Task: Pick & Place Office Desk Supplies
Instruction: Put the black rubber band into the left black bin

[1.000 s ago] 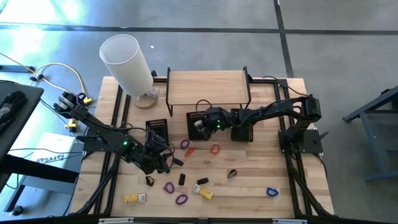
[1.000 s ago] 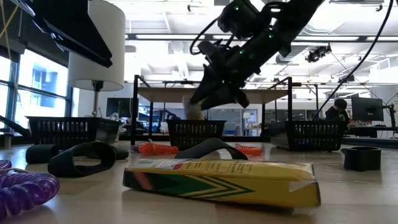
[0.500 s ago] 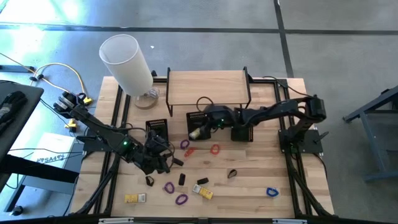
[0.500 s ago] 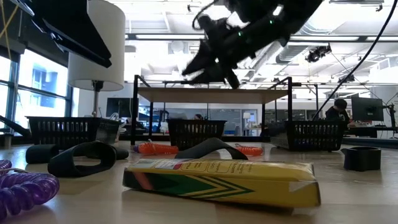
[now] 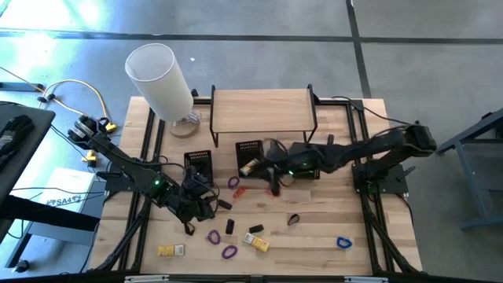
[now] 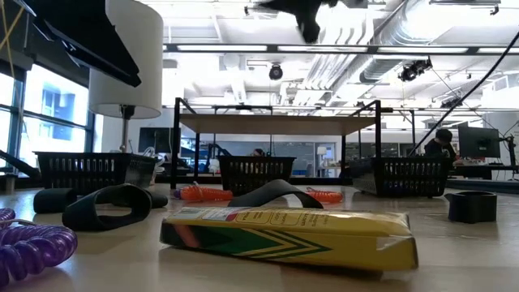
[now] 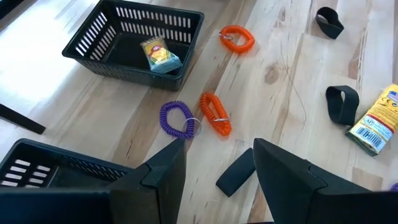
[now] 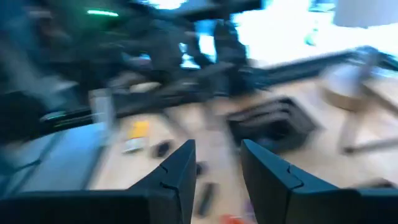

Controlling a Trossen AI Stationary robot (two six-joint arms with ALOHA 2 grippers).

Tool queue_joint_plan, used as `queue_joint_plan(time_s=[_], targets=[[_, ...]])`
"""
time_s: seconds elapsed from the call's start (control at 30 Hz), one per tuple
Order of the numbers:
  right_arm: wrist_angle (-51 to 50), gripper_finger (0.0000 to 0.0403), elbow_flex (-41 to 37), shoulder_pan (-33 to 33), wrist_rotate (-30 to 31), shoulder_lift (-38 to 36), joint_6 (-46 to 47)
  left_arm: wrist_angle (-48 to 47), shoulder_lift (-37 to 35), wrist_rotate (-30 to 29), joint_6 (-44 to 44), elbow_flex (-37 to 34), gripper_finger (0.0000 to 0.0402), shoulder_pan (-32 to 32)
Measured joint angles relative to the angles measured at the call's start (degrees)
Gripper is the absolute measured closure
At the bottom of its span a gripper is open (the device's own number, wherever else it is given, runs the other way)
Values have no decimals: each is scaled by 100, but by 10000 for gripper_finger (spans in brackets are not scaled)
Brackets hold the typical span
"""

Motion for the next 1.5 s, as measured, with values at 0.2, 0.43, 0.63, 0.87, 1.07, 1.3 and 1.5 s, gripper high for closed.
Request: queue_joint_plan(time_s=[0.2, 0.43, 0.63, 0.87, 1.07, 1.3, 1.5], targets=[[-1243, 293, 11, 804, -1155, -745, 348, -63, 0, 20, -2, 2, 223, -28], [-2927, 296, 4, 1870, -1464, -885, 1905, -62, 0, 24, 35, 2, 223, -28], [-2995, 296, -4, 2494, -849, -606, 3024, -64, 0, -6, 37, 2, 223, -4], [-1928, 281, 0, 2526, -324, -345, 2715, -36, 0, -13, 22, 2, 223, 143], [-1126, 263, 0, 2433, 482, -199, 2136, -23, 0, -11, -59, 2, 223, 164], [-658, 262, 0, 2274, 736, -199, 1129, 21, 0, 42, -76, 2, 223, 160], [-440, 254, 0, 2295, 590, -199, 622, 21, 0, 50, -75, 2, 223, 160]])
